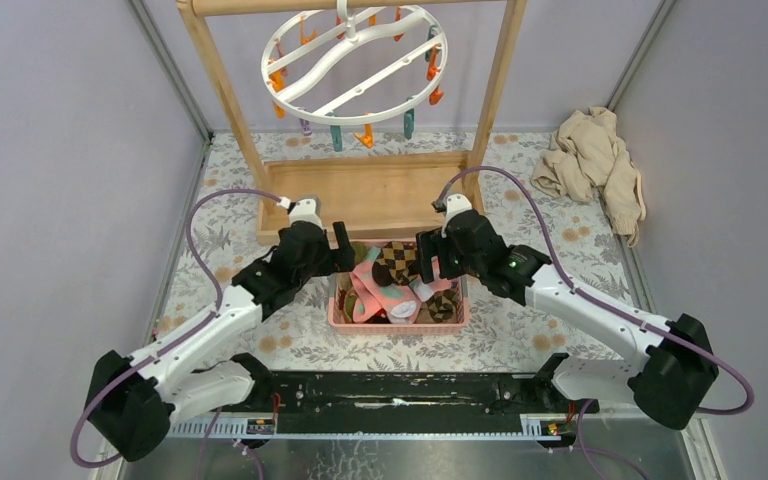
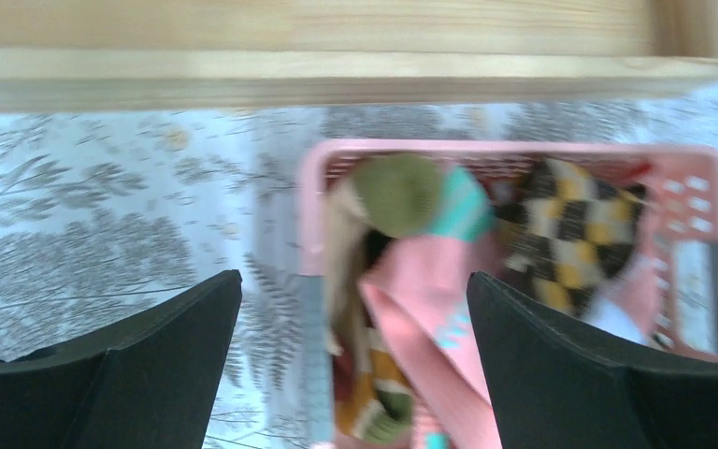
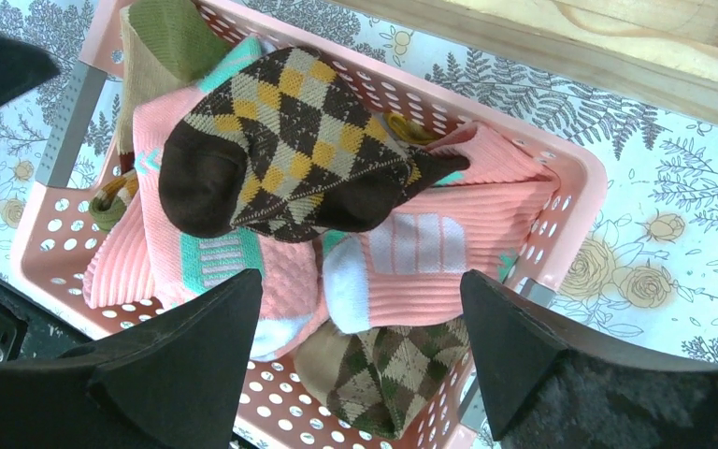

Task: Remove the socks clipped to the hanger
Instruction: Place the sock in the bin, then adjust the clothesline at the center of the board.

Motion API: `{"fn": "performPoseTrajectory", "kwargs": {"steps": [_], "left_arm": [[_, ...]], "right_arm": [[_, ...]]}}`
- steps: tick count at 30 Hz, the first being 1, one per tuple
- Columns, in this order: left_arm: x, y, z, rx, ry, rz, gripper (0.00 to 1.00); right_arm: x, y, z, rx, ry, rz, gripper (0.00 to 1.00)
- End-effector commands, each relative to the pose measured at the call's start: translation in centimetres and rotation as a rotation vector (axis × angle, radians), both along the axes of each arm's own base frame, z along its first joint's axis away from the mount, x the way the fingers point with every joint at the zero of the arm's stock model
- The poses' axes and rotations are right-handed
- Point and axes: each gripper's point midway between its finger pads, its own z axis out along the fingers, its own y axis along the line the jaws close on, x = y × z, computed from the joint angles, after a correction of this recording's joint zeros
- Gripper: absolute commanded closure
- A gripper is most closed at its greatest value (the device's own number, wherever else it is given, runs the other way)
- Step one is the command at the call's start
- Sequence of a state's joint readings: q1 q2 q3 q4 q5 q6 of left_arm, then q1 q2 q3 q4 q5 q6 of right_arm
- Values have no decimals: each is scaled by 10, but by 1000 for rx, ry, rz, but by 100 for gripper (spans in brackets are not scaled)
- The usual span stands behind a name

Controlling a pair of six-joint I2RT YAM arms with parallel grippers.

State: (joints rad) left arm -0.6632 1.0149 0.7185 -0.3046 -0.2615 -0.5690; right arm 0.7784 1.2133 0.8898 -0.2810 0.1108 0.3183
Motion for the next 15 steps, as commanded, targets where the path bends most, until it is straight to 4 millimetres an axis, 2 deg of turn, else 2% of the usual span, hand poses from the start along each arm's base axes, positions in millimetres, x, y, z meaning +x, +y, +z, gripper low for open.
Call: {"fn": "performPoseTrajectory", "kwargs": {"steps": [1,10,15], "left_arm": [[28,28,-15,26,-18,135,2],[87,101,-34,96,24,454,2],[110,127,-49,121,50,528,1]], "right_arm": [[1,-4,15,13,-26,-8,14],[2,-6,13,9,-27,-13,13],[-1,-12,15,16,-35,-23,12]]}}
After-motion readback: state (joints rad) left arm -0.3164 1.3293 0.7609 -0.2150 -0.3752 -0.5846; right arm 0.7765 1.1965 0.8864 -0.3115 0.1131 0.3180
